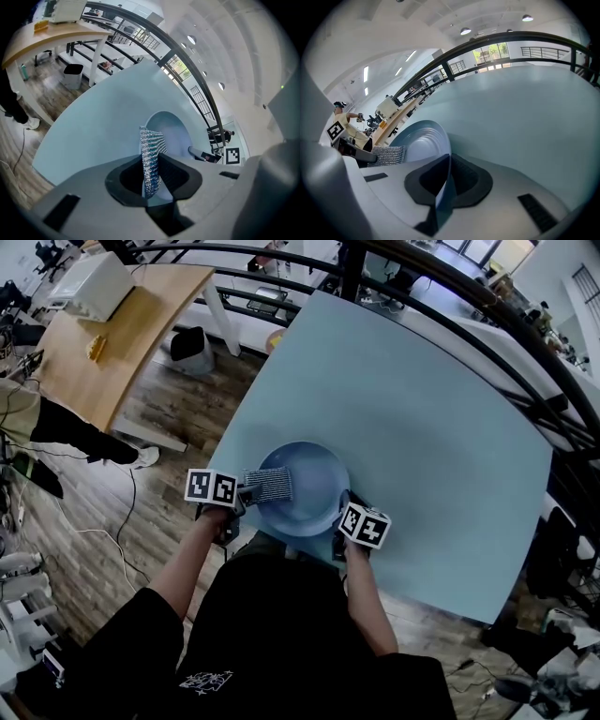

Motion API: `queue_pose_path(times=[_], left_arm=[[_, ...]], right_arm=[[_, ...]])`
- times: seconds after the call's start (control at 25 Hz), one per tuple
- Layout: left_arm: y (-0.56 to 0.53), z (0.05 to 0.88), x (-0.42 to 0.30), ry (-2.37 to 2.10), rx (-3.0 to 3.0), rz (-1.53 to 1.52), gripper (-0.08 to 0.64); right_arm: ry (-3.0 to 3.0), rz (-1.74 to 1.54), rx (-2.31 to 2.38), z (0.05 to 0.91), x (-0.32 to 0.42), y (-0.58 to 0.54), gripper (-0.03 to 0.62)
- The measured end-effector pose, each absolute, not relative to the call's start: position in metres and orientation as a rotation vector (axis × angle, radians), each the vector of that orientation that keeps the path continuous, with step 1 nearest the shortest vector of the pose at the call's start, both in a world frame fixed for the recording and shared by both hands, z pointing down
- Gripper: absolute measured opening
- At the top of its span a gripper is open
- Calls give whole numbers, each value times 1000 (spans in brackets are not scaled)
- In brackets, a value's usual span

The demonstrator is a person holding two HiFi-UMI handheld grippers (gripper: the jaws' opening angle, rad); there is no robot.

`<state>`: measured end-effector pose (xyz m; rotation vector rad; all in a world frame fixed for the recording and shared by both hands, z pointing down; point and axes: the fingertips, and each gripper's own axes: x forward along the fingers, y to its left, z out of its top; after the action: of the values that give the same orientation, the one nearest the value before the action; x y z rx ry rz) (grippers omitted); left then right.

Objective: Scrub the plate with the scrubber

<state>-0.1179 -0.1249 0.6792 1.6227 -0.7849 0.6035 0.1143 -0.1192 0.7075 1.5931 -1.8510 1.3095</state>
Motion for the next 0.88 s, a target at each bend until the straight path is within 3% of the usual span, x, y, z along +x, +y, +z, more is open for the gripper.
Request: queue_pose_path(times=[0.88], left_arm=[[-88,686,-66,-652,1647,657,86]], right_arm=[[-1833,1286,1604,706,117,-117,17]])
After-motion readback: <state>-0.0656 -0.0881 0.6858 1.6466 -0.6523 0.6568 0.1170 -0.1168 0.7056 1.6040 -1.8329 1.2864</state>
